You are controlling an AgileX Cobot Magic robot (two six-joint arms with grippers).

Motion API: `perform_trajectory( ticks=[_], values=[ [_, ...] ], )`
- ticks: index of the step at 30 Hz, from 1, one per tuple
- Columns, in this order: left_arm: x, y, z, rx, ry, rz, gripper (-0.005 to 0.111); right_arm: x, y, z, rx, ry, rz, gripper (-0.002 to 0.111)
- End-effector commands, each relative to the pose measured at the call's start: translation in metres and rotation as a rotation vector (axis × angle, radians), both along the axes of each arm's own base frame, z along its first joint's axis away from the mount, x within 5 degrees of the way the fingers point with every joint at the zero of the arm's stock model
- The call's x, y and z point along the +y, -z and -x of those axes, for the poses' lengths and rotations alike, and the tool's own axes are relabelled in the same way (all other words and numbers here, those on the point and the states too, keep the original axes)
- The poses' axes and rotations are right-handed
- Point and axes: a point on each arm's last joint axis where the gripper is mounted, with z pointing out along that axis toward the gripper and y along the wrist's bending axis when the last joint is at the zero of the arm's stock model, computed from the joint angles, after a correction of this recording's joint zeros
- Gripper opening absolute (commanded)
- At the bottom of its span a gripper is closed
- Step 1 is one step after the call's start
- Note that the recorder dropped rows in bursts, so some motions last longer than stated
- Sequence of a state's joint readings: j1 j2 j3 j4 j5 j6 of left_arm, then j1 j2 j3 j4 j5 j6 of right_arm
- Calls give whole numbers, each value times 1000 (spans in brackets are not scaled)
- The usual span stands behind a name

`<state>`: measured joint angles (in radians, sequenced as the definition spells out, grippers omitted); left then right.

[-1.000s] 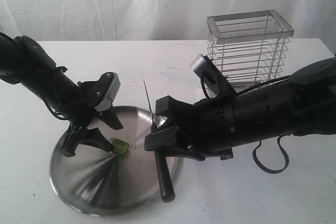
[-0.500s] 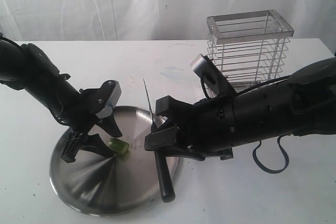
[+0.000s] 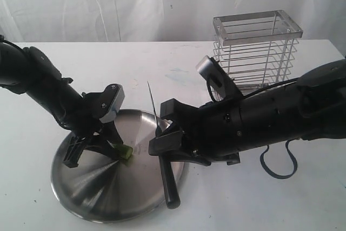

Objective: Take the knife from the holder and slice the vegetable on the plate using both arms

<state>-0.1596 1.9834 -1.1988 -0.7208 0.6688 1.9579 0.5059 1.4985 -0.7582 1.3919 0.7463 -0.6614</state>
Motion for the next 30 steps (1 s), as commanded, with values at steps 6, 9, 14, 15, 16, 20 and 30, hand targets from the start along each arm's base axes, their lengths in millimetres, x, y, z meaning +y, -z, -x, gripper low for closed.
perform_trajectory(
  ticks=[6, 9, 14, 15, 16, 20, 30],
  values=[
    [-4, -30, 11, 243, -292, 70, 16, -3, -2, -3, -32, 31, 8, 0],
    [-2, -27, 18, 379, -378, 18, 1, -3, -2, -3, -30, 36, 5, 0],
    [-1, -26, 13, 348, -428, 25, 0, -3, -2, -4, -26, 47, -2, 0],
    [-1, -26, 12, 337, -435, 25, 0, -3, -2, -4, -26, 48, -3, 0],
    [-1, -25, 11, 331, -442, 26, 0, -3, -2, -4, -26, 48, -3, 0],
    [-1, -24, 9, 338, -481, 37, 0, -3, -2, -4, -29, 53, 0, 0],
    [-6, 1, 30, 369, -693, 70, 0, -3, -2, -4, -29, 51, 0, 0]
  ],
)
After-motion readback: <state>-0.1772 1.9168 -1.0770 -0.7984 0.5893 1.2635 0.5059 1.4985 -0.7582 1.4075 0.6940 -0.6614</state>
